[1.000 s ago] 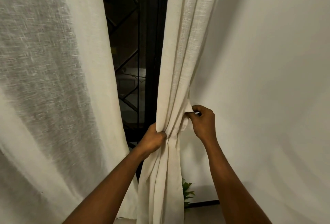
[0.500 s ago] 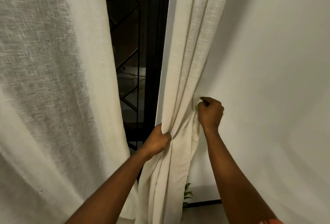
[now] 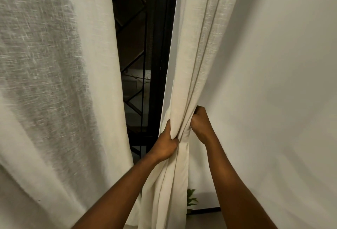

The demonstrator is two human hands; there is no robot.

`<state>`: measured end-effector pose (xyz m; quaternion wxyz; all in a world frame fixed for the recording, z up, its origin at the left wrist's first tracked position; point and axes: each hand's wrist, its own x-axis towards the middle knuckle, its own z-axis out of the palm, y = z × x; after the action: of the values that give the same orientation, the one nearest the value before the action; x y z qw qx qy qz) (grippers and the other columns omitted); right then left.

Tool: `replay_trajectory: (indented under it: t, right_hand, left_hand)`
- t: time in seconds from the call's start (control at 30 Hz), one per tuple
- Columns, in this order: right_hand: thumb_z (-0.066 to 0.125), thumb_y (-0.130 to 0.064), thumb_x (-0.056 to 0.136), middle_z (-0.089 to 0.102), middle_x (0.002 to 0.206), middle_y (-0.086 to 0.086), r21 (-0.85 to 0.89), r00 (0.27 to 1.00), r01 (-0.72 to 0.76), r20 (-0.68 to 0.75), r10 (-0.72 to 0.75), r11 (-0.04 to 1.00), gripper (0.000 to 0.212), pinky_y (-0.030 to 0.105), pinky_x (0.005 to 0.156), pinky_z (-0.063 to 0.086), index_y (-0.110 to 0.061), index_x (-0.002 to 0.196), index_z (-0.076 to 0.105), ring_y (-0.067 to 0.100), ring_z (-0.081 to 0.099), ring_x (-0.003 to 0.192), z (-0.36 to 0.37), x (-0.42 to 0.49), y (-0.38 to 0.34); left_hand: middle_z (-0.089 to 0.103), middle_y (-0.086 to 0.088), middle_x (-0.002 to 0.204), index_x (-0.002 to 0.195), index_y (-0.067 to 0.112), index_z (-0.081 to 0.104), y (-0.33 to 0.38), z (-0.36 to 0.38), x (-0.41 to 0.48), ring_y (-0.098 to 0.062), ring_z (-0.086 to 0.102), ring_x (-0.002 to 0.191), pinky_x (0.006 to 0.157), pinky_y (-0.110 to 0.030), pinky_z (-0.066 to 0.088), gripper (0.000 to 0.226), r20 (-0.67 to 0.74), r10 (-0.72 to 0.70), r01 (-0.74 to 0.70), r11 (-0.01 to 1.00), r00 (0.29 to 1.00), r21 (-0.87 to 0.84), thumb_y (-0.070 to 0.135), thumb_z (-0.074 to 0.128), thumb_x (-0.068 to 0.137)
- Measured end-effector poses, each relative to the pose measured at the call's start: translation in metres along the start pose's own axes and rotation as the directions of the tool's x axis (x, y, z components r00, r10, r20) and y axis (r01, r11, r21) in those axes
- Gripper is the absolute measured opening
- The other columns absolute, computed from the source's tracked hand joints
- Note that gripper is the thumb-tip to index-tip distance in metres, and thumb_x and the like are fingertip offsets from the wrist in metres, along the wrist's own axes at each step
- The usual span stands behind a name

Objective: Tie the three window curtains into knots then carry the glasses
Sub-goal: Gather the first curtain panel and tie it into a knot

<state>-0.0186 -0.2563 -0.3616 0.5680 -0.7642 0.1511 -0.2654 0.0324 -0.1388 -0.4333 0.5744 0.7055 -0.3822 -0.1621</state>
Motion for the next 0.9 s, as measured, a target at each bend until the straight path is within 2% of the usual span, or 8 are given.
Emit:
replay_trajectory:
  t: [0.1, 0.17, 0.27, 0.33, 0.5, 0.63, 0.8, 0.9]
  right_hand:
    - [0.052, -0.012, 0.074, 0.071, 0.081, 0.01, 0.463, 0.989, -0.115, 0.138, 0.057, 0.879, 0.023, 0.029, 0.074, 0.056, -0.005, 0.08, 0.073, 0.022, 0.067, 0.082, -0.002, -0.008, 0.005]
    - [0.068, -0.025, 0.077, 0.071, 0.098, 0.012, 0.574, 0.97, -0.181, 0.236, 0.05, 0.798, 0.035, 0.033, 0.087, 0.055, -0.001, 0.103, 0.068, 0.026, 0.066, 0.097, -0.001, -0.012, 0.009]
    - [0.076, -0.052, 0.069, 0.069, 0.114, 0.005, 0.215, 0.968, -0.096, 0.247, 0.041, 0.972, 0.066, 0.032, 0.093, 0.053, -0.014, 0.12, 0.061, 0.019, 0.065, 0.107, 0.009, -0.016, 0.005]
    - [0.08, -0.042, 0.072, 0.066, 0.117, 0.003, -0.04, 0.993, -0.028, 0.112, 0.033, 0.999, 0.064, 0.028, 0.09, 0.053, -0.017, 0.126, 0.056, 0.018, 0.063, 0.108, 0.016, -0.016, 0.002]
    - [0.071, -0.021, 0.085, 0.065, 0.116, 0.007, 0.012, 0.991, -0.086, -0.105, 0.086, 0.996, 0.049, 0.031, 0.088, 0.051, -0.01, 0.129, 0.053, 0.023, 0.063, 0.105, 0.007, -0.011, 0.006]
    - [0.067, -0.015, 0.087, 0.064, 0.116, 0.002, 0.006, 0.996, -0.06, -0.063, 0.06, 0.998, 0.045, 0.03, 0.091, 0.048, -0.012, 0.129, 0.053, 0.019, 0.061, 0.107, -0.003, -0.011, 0.005]
    - [0.069, -0.024, 0.086, 0.063, 0.114, -0.002, 0.001, 0.996, -0.088, -0.015, 0.088, 0.996, 0.044, 0.035, 0.094, 0.049, -0.018, 0.126, 0.051, 0.018, 0.061, 0.105, 0.004, -0.008, 0.007]
    - [0.07, -0.035, 0.075, 0.066, 0.117, 0.003, -0.001, 0.996, -0.092, 0.01, 0.092, 0.996, 0.062, 0.043, 0.096, 0.051, -0.015, 0.132, 0.053, 0.021, 0.064, 0.107, 0.01, -0.007, 0.005]
  left_hand:
    - [0.031, 0.012, 0.142, 0.151, 0.021, 0.01, 0.001, 0.003, 0.003, -0.002, 0.031, 0.132, 0.102, -0.006, 0.026, 0.072, -0.04, 0.069, -0.069, 0.998, 0.997, -0.003, 0.005, 0.049, 0.093]
    - [0.033, 0.01, 0.147, 0.152, 0.024, 0.009, -0.003, 0.005, 0.008, -0.006, 0.034, 0.135, 0.109, -0.02, 0.03, 0.074, -0.091, 0.08, -0.08, 0.997, 0.993, 0.0, 0.027, 0.052, 0.092]
    - [0.039, 0.007, 0.147, 0.15, 0.035, 0.012, -0.009, 0.012, 0.016, -0.011, 0.039, 0.134, 0.11, -0.038, 0.036, 0.075, -0.131, 0.029, -0.021, 0.998, 0.991, 0.055, 0.06, 0.042, 0.086]
    - [0.041, 0.003, 0.147, 0.149, 0.03, 0.02, -0.008, 0.014, 0.015, -0.014, 0.04, 0.135, 0.111, -0.04, 0.036, 0.073, -0.101, 0.004, 0.006, 0.995, 0.995, 0.103, 0.06, 0.035, 0.085]
    - [0.045, 0.007, 0.14, 0.151, 0.028, 0.016, -0.004, -0.008, 0.002, -0.012, 0.051, 0.119, 0.099, -0.038, 0.047, 0.088, 0.101, 0.007, -0.045, 0.922, 0.995, 0.384, 0.046, 0.064, 0.08]
    - [0.068, 0.009, 0.095, 0.107, 0.021, 0.068, 0.01, -0.038, -0.01, -0.001, 0.062, 0.085, 0.081, -0.037, 0.055, 0.021, -0.406, 0.169, -0.118, 0.982, 0.898, 0.148, 0.031, 0.064, 0.089]
    - [0.044, 0.015, 0.124, 0.145, 0.027, 0.029, 0.018, -0.055, 0.015, 0.0, 0.044, 0.112, 0.093, -0.023, 0.039, 0.073, -0.141, 0.076, -0.045, 0.977, 0.987, 0.207, 0.03, 0.069, 0.085]
    - [0.057, 0.002, 0.116, 0.147, 0.03, 0.016, 0.019, -0.048, 0.023, -0.007, 0.057, 0.101, 0.082, -0.02, 0.046, 0.082, -0.017, 0.017, -0.015, 0.987, 1.0, 0.157, 0.025, 0.07, 0.084]
